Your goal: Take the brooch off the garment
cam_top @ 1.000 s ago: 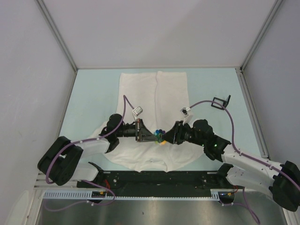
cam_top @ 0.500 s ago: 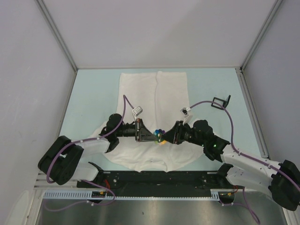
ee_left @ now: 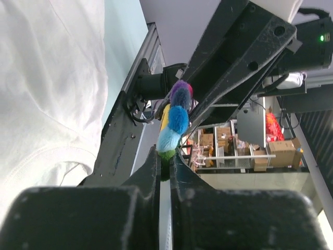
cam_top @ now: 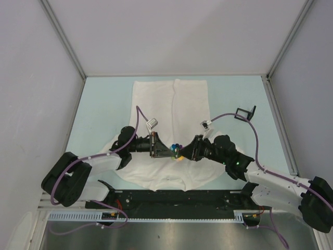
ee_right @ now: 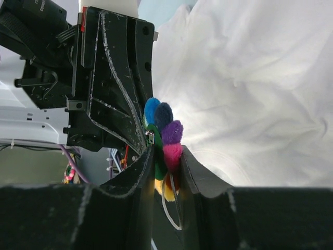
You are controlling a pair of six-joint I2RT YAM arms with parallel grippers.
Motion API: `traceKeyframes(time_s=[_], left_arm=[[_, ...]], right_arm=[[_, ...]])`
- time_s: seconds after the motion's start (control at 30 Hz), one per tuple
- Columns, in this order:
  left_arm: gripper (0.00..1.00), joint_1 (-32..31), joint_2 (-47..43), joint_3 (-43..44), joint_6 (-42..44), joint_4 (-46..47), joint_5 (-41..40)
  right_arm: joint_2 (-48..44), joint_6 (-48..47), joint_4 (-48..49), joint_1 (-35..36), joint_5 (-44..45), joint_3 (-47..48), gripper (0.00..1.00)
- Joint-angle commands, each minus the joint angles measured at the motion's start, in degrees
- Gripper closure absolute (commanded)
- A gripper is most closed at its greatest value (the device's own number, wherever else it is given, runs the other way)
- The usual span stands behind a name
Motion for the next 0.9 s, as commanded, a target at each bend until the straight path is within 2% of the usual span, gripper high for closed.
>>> traceKeyframes(time_s=[0.0,0.17,0.27,0.37,0.6,0.87], left_arm=[[0.84,-0.9,-3.9,1.6,3.3,-1.3,-3.1],[0.56,-0.9,-8.7,1.7,10.3,-10.4,-6.9],[0.47,-0.9,-12.0,2.3,14.1,-15.3,-9.1],[0.45,-0.9,-14.0,2.6,15.8,-16.9,-10.6],[0.52,-0.9,-14.1,2.1,14.6,-16.0,-10.6],[0.79,-0.9,-11.6,1.0,10.4,-8.9,-7.9]], right_arm=[[-1.4,1.2,4.8,4.5,4.3,-0.4,1.0],[-4.6,1.5,1.3,5.2,9.5,-0.8,1.0],[-6.4,1.8,0.6,4.9,10.0,-1.1,1.0],[-6.2,2.6,1.2,4.7,9.5,-1.2,1.0],[-5.8,3.9,4.0,3.2,7.1,-2.4,1.0],[-5.2,6.7,9.1,1.1,2.2,-4.8,1.0]])
